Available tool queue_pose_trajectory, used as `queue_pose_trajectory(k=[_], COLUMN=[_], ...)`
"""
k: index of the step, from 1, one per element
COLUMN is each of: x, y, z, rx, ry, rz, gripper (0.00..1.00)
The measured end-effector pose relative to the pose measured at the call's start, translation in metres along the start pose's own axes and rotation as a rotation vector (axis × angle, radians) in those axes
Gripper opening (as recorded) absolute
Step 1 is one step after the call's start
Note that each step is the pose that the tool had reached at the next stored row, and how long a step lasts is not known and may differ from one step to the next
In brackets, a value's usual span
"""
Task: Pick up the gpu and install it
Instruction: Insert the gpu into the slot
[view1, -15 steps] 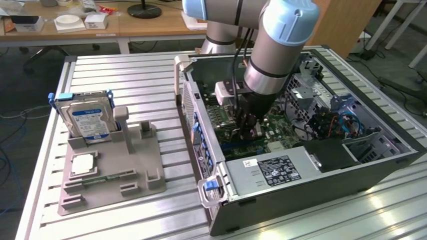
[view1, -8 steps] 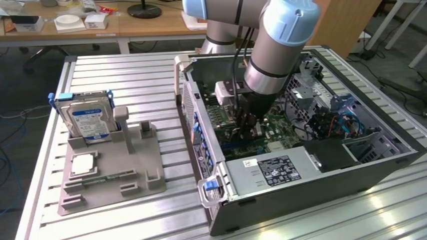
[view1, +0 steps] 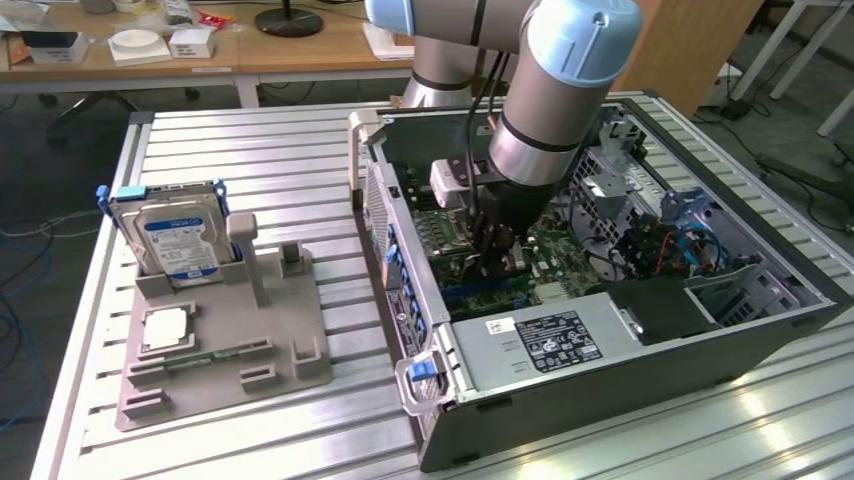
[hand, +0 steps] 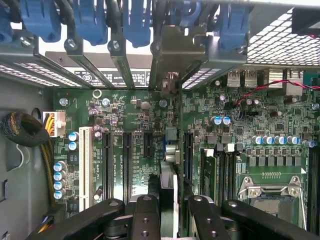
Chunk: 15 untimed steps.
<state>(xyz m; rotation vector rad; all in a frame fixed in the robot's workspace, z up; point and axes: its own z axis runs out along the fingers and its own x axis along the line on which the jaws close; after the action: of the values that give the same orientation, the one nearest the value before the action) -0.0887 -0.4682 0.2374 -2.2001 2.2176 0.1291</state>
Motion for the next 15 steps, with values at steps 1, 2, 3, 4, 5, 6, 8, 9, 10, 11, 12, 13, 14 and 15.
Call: queue_pose_trajectory(k=[1,2,3,4,5,6,8,9,10,11,12,13,14,15], x=[0.0,0.0,0.0,0.0001,0.0,0.0,0.0001,0.0001,0.0001,0.0,0.0,0.0,0.0,0.0002], y=[0.0,0.0,0.0,0.0001,0.0001,0.0,-0.001,-0.001,-0.001,-0.0011,-0.0011,-0.0011,-0.0011,-0.0012], z=[0.0,0.0,0.0,-0.0001,0.0,0.0001,0.0001,0.0,0.0001,0.0001,0.0001,0.0001,0.0002,0.0017], rx=[0.0001,0.0001,0.0002,0.0001,0.0002,0.0001,-0.0002,0.0,0.0,0.0001,0.0001,0.0001,0.0001,-0.0001], ry=[-0.0001,-0.0001,-0.0006,-0.0014,-0.0021,-0.003,-0.003,-0.0028,-0.0029,-0.003,-0.003,-0.003,-0.0029,-0.0028], rz=[0.0,0.0,0.0,0.0,0.0,0.0,0.0,0.0,0.0,0.0,0.0,0.0,0.0,0.0], gripper=[0.27,0.27,0.27,0.27,0.27,0.27,0.27,0.27,0.27,0.27,0.27,0.27,0.27,0.27])
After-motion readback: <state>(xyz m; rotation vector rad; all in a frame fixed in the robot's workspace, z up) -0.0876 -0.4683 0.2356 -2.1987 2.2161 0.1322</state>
